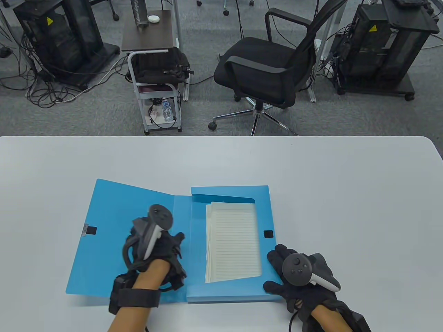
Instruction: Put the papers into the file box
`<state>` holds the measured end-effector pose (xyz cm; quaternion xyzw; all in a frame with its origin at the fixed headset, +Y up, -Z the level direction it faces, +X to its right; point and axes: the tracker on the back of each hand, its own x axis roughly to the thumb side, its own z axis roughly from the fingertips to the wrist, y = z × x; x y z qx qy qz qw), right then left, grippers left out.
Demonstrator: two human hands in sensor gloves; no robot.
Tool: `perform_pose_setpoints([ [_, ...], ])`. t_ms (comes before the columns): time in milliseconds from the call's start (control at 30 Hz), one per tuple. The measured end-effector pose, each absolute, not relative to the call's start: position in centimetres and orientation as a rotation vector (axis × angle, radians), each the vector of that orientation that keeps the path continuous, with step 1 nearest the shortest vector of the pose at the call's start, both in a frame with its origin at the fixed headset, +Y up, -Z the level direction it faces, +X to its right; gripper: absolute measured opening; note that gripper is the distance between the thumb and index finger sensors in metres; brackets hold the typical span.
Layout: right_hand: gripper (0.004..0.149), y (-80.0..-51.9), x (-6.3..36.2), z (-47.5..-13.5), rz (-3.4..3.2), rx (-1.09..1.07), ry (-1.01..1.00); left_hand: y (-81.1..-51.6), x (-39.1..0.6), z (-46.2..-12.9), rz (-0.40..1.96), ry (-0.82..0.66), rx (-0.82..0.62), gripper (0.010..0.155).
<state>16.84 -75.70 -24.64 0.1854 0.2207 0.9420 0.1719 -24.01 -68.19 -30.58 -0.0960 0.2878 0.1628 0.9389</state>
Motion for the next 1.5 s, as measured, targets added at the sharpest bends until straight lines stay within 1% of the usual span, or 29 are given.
perform_pose_setpoints([
  [33,0.083,-75.7,16.8,-24.6,2.673,0.525,0.628,-68.0,-26.6,-30.1,0.323,0.660,-0.168,0.093],
  [133,0.083,-75.7,16.8,-24.6,2.674,0.525,0.631,-68.3,-31.8,-28.4,0.336,0.807,-0.205,0.098],
  [200,0.083,-75.7,16.9,-24.7,2.670,0.526,0.636,-68.8,-33.6,-27.4,0.404,0.857,-0.244,0.097],
  [300,0.083,-75.7,16.9,-24.7,2.666,0.524,0.638,-69.5,-35.4,-26.5,0.552,0.860,-0.309,0.098],
  [333,0.083,-75.7,16.9,-24.7,2.664,0.522,0.637,-69.4,-35.7,-26.3,0.583,0.875,-0.315,0.098],
  [367,0.083,-75.7,16.9,-24.7,2.666,0.520,0.637,-69.1,-35.9,-26.1,0.561,0.886,-0.283,0.097],
  [400,0.083,-75.7,17.0,-24.7,2.669,0.520,0.636,-68.6,-36.2,-26.0,0.539,0.882,-0.237,0.097],
  [467,0.082,-75.7,17.0,-24.7,2.659,0.517,0.640,-67.3,-36.4,-25.8,0.556,0.874,-0.212,0.096],
  [533,0.082,-75.7,17.0,-24.7,2.662,0.517,0.638,-65.4,-36.8,-25.5,0.615,0.838,-0.193,0.092],
  [567,0.082,-75.7,17.0,-24.7,2.664,0.516,0.637,-64.3,-37.0,-25.2,0.695,0.814,-0.171,0.090],
  [600,0.082,-75.7,17.0,-24.7,2.665,0.516,0.636,-63.6,-37.2,-25.0,0.867,0.766,-0.194,0.089],
  [633,0.082,-75.8,17.0,-24.7,2.666,0.516,0.637,-63.3,-37.0,-25.1,1.021,0.699,-0.237,0.083],
  [667,0.082,-75.8,17.1,-24.7,2.664,0.513,0.635,-63.1,-36.6,-25.1,1.190,0.607,-0.356,0.080],
  [700,0.083,-75.8,17.1,-24.7,2.661,0.511,0.635,-63.0,-36.2,-25.1,1.279,0.520,-0.434,0.081],
  [733,0.082,-75.9,17.1,-24.7,2.655,0.508,0.637,-62.9,-35.2,-25.2,1.369,0.395,-0.544,0.081],
  [767,0.082,-75.9,17.1,-24.7,2.655,0.507,0.637,-62.8,-34.4,-25.1,1.386,0.338,-0.603,0.079],
  [800,0.083,-75.9,17.1,-24.7,2.657,0.507,0.636,-62.5,-33.1,-25.1,1.329,0.286,-0.627,0.077],
  [867,0.083,-75.9,17.1,-24.7,2.656,0.505,0.636,-61.9,-31.0,-25.5,1.234,0.174,-0.641,0.073],
  [933,0.082,-75.9,17.1,-24.6,2.655,0.503,0.636,-61.2,-28.8,-25.7,1.261,0.093,-0.536,0.067],
  [967,0.082,-75.9,17.1,-24.6,2.653,0.501,0.634,-60.8,-27.3,-26.0,1.278,-0.001,-0.493,0.066],
  [1033,0.082,-75.9,17.1,-24.6,2.653,0.499,0.636,-60.4,-24.5,-26.2,1.223,-0.087,-0.462,0.065],
  [1133,0.082,-75.9,17.1,-24.6,2.664,0.500,0.632,-60.2,-20.1,-26.2,1.168,-0.126,-0.403,0.063],
  [1267,0.081,-76.0,17.0,-24.6,2.667,0.510,0.667,-60.9,-14.5,-27.1,1.156,-0.163,-0.409,0.062],
  [1333,0.081,-76.1,17.0,-24.6,2.672,0.512,0.711,-61.9,-11.3,-27.9,1.120,-0.175,-0.417,0.062],
  [1400,0.080,-76.1,16.9,-24.6,2.671,0.512,0.711,-62.9,-9.2,-28.5,1.094,-0.179,-0.456,0.061],
  [1500,0.080,-76.1,17.0,-24.6,2.663,0.511,0.715,-65.2,-5.7,-29.4,0.976,-0.182,-0.516,0.061],
])
